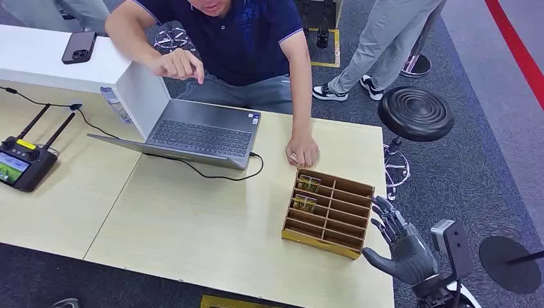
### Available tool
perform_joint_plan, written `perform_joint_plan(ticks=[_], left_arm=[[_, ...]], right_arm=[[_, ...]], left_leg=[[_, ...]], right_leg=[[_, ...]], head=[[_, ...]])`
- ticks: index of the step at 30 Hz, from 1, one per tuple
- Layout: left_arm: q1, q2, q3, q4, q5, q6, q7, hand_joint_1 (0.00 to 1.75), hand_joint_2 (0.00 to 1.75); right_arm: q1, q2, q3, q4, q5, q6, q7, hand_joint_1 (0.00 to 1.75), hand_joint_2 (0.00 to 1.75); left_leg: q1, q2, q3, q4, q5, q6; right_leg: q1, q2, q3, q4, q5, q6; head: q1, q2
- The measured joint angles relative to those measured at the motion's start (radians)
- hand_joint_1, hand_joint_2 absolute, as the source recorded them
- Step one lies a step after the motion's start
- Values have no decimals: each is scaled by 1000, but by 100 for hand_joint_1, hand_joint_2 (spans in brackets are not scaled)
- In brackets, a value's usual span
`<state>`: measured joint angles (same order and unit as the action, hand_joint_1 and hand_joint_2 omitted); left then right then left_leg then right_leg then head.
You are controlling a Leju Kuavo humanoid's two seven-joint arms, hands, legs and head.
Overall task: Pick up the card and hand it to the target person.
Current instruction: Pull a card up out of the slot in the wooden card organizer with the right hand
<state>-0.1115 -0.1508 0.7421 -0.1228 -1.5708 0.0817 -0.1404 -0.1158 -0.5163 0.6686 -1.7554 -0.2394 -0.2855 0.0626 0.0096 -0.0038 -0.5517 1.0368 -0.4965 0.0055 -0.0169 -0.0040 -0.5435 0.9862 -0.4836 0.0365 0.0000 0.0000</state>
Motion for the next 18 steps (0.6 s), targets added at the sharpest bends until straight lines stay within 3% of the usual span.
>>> perform_joint_plan(ticks=[6, 7, 8, 11, 12, 16, 18], left_arm=[[-2, -8, -23, -1, 0, 9, 2, 0, 0], [-5, -9, -30, -2, 0, 9, 4, 0, 0], [-8, -10, -34, -3, 0, 8, 6, 0, 0], [-17, -11, -45, -5, 0, 7, 14, 0, 0], [-19, -11, -48, -5, 0, 7, 17, 0, 0], [-21, -11, -58, -6, 0, 1, 32, 0, 0], [-20, -12, -65, -7, 0, -3, 39, 0, 0]], right_arm=[[-71, 151, 125, 94, 316, -66, 80, 1, 175], [-83, 179, 144, 118, 390, -78, 85, 7, 175], [-92, 204, 156, 136, 451, -90, 91, 29, 175], [-116, 264, 189, 177, 696, -136, 123, 147, 175], [-121, 278, 197, 183, 765, -151, 135, 169, 175], [-133, 307, 217, 190, 1140, -192, 245, 175, 175], [-131, 318, 218, 193, 1314, -198, 306, 166, 175]], left_leg=[[0, 0, 0, 0, 0, 0], [0, 0, 0, 0, 0, 0], [0, 0, 0, -1, 1, 0], [0, 0, 0, -1, 1, 0], [0, 0, 0, -1, 1, 0], [0, 0, 0, 0, 0, 0], [0, 0, 0, 0, 0, 0]], right_leg=[[0, 0, 0, 0, 0, 0], [0, 0, 0, -1, 1, 0], [0, 0, 0, -1, 1, 0], [0, 0, 0, -1, 1, -1], [0, 0, 0, -1, 1, -1], [0, 0, 0, 0, 0, 0], [0, 0, 0, 0, 0, 0]], head=[[0, 0], [0, 0], [0, 0], [0, 0], [0, 0], [0, 0], [0, 0]])
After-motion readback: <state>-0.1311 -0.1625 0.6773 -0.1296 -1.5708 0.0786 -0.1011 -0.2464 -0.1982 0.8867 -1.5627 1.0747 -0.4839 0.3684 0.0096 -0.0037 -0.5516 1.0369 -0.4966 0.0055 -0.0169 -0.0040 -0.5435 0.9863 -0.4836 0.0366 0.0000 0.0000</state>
